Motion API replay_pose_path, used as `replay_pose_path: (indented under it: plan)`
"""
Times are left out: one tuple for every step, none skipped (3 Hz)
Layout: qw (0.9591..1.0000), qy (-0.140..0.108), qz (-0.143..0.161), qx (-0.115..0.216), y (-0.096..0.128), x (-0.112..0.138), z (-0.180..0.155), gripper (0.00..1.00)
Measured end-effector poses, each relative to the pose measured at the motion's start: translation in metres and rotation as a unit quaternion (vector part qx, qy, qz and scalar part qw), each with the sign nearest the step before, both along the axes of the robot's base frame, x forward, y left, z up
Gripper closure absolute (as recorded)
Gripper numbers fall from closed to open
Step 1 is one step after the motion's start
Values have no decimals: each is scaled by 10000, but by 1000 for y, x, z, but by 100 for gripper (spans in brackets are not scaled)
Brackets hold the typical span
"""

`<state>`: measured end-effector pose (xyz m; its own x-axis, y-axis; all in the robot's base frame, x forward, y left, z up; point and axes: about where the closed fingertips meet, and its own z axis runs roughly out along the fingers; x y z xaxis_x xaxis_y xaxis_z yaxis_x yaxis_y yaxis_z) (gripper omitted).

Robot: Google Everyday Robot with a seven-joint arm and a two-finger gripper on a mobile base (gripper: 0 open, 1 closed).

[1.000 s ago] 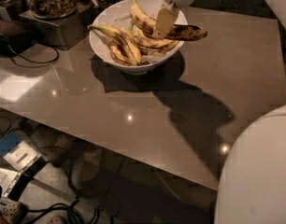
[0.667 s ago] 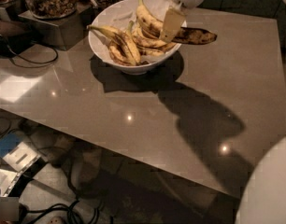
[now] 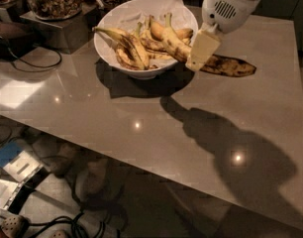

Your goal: Pick banana from white bowl

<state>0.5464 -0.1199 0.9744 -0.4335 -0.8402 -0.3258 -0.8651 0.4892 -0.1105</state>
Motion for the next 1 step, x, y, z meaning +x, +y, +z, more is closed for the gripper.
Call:
replay_pose_path:
  plan:
    - [10000,21,-2,-9,1,0,-4,100]
